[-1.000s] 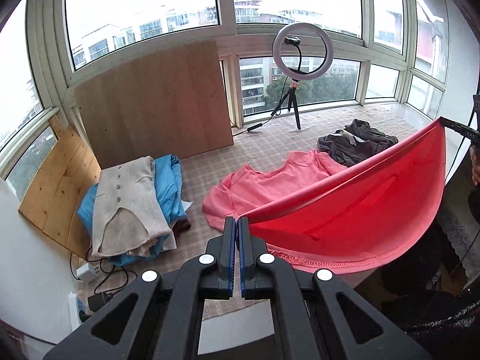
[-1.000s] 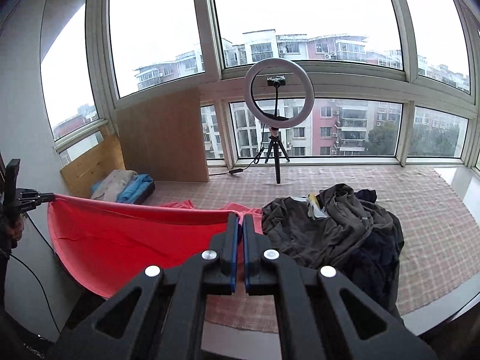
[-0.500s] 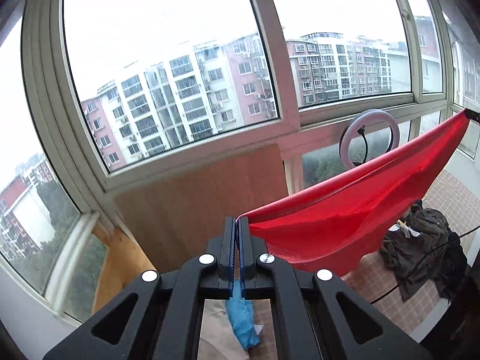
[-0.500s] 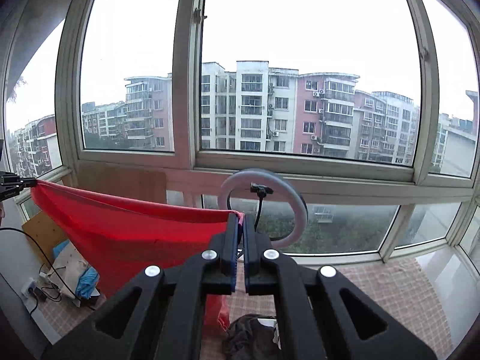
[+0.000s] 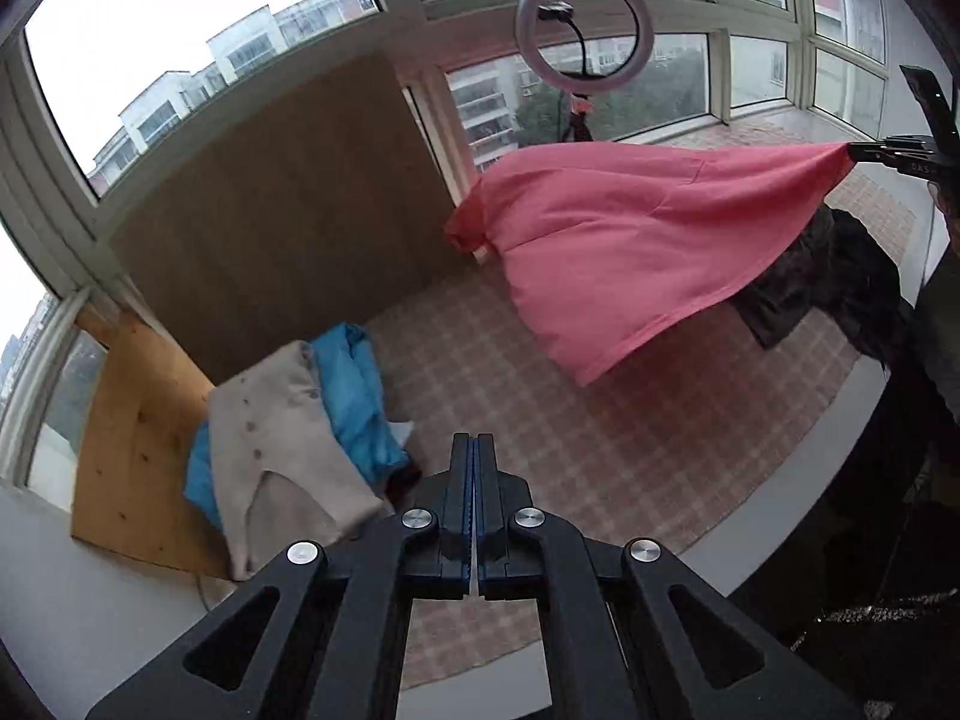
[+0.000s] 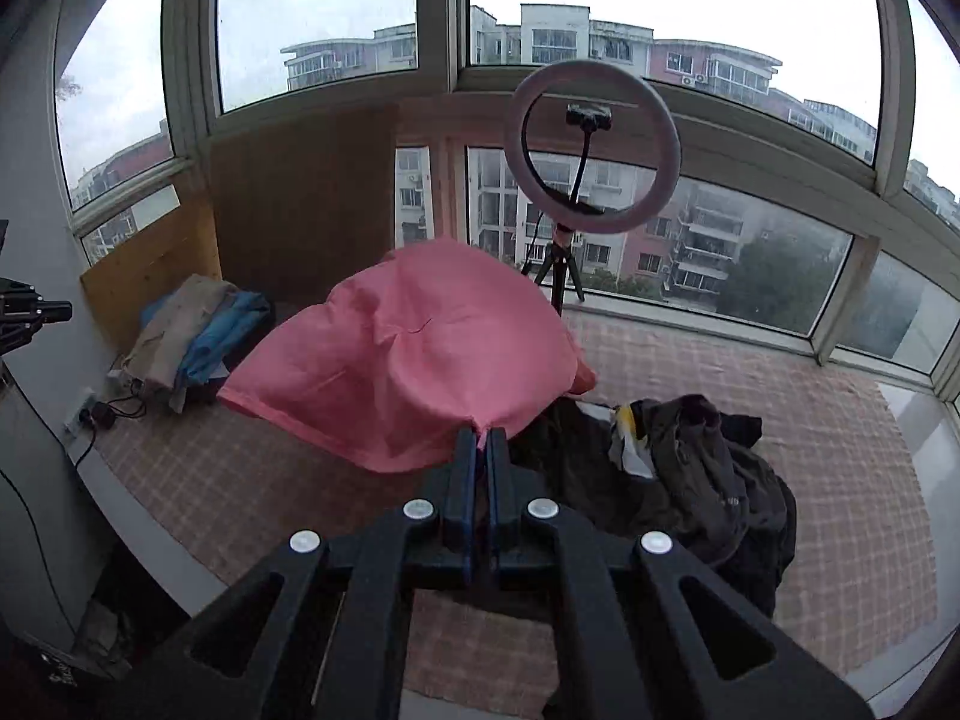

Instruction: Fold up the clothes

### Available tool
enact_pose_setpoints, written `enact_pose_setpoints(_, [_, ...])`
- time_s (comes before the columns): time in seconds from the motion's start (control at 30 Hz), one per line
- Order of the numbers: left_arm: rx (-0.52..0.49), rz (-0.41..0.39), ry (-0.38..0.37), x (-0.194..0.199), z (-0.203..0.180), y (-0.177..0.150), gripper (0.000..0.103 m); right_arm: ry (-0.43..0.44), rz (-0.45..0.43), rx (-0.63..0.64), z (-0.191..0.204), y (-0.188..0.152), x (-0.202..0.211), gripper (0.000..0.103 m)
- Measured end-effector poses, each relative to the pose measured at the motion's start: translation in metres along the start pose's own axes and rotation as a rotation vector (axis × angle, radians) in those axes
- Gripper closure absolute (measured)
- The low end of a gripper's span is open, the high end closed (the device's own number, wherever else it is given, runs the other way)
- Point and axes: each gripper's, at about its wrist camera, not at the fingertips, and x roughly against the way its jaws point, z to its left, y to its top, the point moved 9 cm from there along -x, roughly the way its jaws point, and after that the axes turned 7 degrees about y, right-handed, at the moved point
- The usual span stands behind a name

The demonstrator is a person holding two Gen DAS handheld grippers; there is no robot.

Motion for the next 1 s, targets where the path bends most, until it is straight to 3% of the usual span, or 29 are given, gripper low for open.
enact_pose_setpoints(0.1, [-0.059, 0.084, -0.126, -0.065, -0.065, -0.034, 0.098, -0.018, 0.096, -0.075, -0.024, -0.048, -0.046, 0.100])
enact_pose_setpoints(0.17, [-0.098, 0.113, -0.175, -0.109, -0.097, -0.038, 0.098, -0.050, 0.137, -0.112, -0.041, -0.069, -0.066, 0.100])
enact_pose_setpoints(0.23, [-0.108, 0.135, -0.204, -0.147, -0.110, -0.036, 0.093, -0.074, 0.167, -0.151, -0.059, -0.079, -0.086, 0.100])
enact_pose_setpoints(0.33, [-0.100, 0.180, -0.215, -0.201, -0.112, -0.032, 0.072, -0.107, 0.191, -0.184, -0.078, -0.078, -0.105, 0.100])
enact_pose_setpoints(0.47, [-0.043, 0.251, -0.251, -0.251, -0.098, -0.029, 0.072, -0.144, 0.212, -0.205, -0.098, -0.067, -0.125, 0.100])
enact_pose_setpoints(0.6, [-0.007, 0.234, -0.259, -0.246, -0.085, -0.013, 0.072, -0.154, 0.220, -0.208, -0.109, -0.058, -0.135, 0.100])
enact_pose_setpoints(0.63, [0.004, 0.226, -0.259, -0.243, -0.081, -0.008, 0.077, -0.155, 0.222, -0.208, -0.111, -0.057, -0.138, 0.100])
enact_pose_setpoints(0.67, [0.014, 0.218, -0.260, -0.240, -0.077, -0.003, 0.103, -0.157, 0.223, -0.210, -0.113, -0.057, -0.139, 0.100])
enact_pose_setpoints(0.9, [0.090, 0.163, -0.264, -0.217, -0.050, 0.033, 0.102, -0.145, 0.209, -0.233, -0.124, -0.046, -0.147, 0.100])
enact_pose_setpoints(1.0, [0.109, 0.102, -0.208, -0.172, -0.023, 0.037, 0.102, -0.131, 0.176, -0.225, -0.122, -0.025, -0.143, 0.100])
